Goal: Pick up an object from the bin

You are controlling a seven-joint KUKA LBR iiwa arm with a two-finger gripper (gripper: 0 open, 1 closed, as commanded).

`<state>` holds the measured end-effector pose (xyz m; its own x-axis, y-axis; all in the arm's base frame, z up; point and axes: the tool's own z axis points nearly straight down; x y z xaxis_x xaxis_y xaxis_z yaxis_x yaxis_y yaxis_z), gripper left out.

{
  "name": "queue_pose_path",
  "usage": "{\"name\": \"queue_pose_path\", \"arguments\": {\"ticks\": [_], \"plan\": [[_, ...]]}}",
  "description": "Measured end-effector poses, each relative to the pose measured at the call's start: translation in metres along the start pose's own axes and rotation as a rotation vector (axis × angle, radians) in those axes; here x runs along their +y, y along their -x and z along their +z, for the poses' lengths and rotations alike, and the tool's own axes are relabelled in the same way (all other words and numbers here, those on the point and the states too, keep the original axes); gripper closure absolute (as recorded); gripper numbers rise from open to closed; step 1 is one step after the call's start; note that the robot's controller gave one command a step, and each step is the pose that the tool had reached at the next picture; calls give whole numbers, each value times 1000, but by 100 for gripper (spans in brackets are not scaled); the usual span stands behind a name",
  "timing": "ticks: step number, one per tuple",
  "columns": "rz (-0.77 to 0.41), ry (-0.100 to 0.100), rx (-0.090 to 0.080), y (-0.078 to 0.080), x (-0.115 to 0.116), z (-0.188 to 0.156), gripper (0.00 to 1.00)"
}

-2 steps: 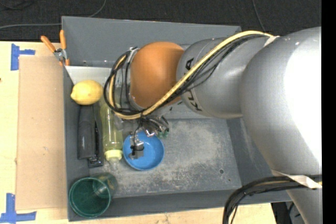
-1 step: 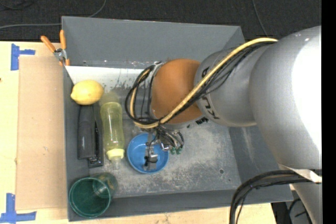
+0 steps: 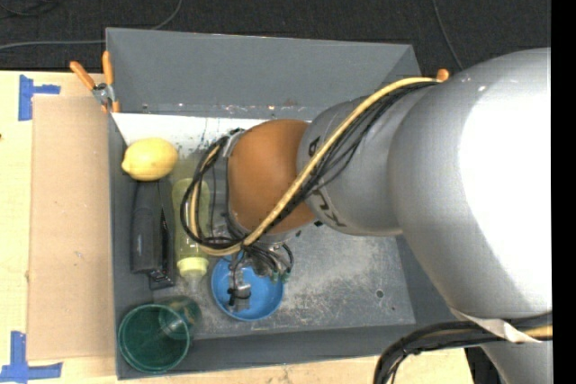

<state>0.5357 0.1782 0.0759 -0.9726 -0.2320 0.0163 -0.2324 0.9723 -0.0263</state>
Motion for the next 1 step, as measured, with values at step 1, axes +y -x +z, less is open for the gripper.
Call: {"name": "queue_pose_path", "arguments": {"ticks": [1], "plan": [[5, 6, -6, 1, -2, 1, 0]]}}
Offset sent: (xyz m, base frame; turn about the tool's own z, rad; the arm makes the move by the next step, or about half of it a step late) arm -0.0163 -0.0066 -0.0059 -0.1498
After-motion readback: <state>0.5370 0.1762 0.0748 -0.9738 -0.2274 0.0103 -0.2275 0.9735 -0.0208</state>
